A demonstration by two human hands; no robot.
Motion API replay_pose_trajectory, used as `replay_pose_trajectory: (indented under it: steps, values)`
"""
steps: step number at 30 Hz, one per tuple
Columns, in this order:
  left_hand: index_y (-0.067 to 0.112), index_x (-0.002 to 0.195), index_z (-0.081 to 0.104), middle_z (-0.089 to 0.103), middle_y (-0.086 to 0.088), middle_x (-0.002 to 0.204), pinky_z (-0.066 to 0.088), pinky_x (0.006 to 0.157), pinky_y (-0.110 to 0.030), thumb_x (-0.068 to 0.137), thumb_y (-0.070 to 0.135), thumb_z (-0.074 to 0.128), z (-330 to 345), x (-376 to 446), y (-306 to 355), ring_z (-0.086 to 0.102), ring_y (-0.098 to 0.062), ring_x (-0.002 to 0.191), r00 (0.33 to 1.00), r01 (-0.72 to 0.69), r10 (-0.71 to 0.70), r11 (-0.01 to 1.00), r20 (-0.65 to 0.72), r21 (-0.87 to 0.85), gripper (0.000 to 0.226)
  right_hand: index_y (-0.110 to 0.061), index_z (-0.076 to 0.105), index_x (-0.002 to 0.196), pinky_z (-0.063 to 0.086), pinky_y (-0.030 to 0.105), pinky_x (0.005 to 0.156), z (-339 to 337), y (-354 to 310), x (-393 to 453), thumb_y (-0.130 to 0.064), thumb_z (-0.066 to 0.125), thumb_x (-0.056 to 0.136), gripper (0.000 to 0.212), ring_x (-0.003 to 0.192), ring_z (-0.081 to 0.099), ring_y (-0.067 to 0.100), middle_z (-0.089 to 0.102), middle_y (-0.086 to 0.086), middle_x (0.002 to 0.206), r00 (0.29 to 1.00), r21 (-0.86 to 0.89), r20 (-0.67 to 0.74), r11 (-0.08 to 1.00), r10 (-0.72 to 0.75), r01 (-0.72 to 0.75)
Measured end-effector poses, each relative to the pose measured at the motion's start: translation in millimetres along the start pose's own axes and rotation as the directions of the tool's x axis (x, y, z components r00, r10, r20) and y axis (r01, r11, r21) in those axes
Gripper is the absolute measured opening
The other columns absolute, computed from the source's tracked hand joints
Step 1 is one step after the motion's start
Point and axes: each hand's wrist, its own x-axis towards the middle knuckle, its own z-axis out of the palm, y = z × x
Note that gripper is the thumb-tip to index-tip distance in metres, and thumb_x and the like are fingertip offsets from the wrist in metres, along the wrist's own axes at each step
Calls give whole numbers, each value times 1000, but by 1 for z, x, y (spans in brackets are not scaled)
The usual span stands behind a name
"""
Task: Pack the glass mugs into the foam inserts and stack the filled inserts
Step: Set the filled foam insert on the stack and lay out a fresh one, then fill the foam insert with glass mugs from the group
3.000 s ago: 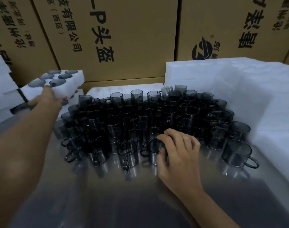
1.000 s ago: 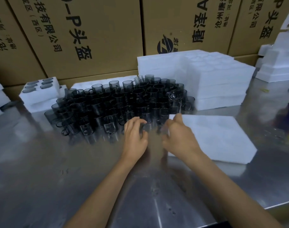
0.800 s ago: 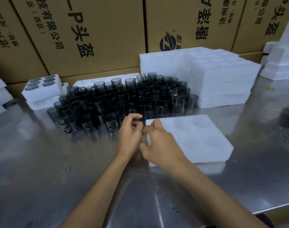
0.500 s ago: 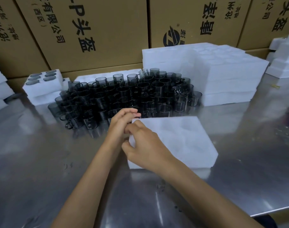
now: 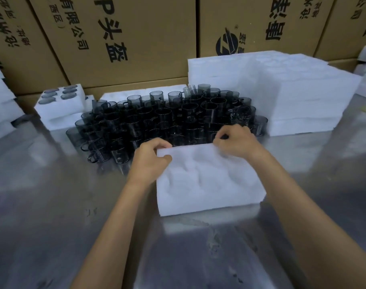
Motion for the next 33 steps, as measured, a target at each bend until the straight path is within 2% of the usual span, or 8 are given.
replay_pose_trajectory:
  steps: [5,10,14,18,21,23,28,33]
  values:
    - [25,95,70,67,9,94,55,71,-37,83,7,63,-3,-3,2,65,-18,80,998,38,-43,995,51,97,23,9,63,100,47,33,84,5,13,23,-23,61,92,33,106,65,31,66,19,99,974,372,170,905,153,-207]
    - [25,90,72,68,9,91,45,58,-23,82,6,60,-10,-1,-2,62,-9,75,991,104,-92,987,-102,119,23,-13,45,57,40,29,65,4,15,30,-24,59,87,35,56,46,22,47,4,57,972,286,84,929,219,-234]
    - [21,105,74,70,8,106,45,62,-20,85,6,60,-13,1,-7,60,0,80,975,133,-118,989,-190,68,28,-14,54,57,44,32,72,4,22,21,-28,54,88,34,77,61,31,62,7,66,972,136,-119,973,201,-185]
    - [19,110,74,69,8,113,45,74,-19,86,6,61,-4,0,-5,63,-9,99,972,117,-114,993,-204,4,30,-21,76,104,48,34,86,9,24,8,-20,53,89,28,104,64,31,75,7,101,910,184,-401,983,102,-29]
    - [18,106,75,60,6,115,47,85,-22,86,5,65,4,0,-4,58,-16,112,976,90,-93,996,-199,-25,26,-25,74,114,52,36,89,3,14,0,-19,53,88,34,94,66,22,74,-2,92,829,314,-554,941,73,127]
    - [17,104,76,55,3,113,48,93,-26,87,9,69,5,0,-3,55,-20,113,974,71,-75,997,-215,-26,21,-27,77,107,54,35,84,-1,3,-6,-20,51,83,36,84,66,15,73,-9,87,815,390,-578,893,50,222]
    - [22,104,74,57,-3,103,42,74,-11,90,13,70,-10,-4,13,53,-8,86,964,-67,17,981,-265,-180,18,-17,76,103,54,37,90,17,-26,-27,-7,42,81,41,99,68,14,74,-6,108,825,363,-517,814,-228,453]
    - [23,125,64,59,-2,121,53,90,-30,87,-8,60,-2,-18,43,60,-5,102,978,-160,192,940,78,-300,50,-16,72,110,49,31,93,40,-24,-38,-2,38,83,46,114,60,18,67,-9,125,786,188,-465,822,-407,537]
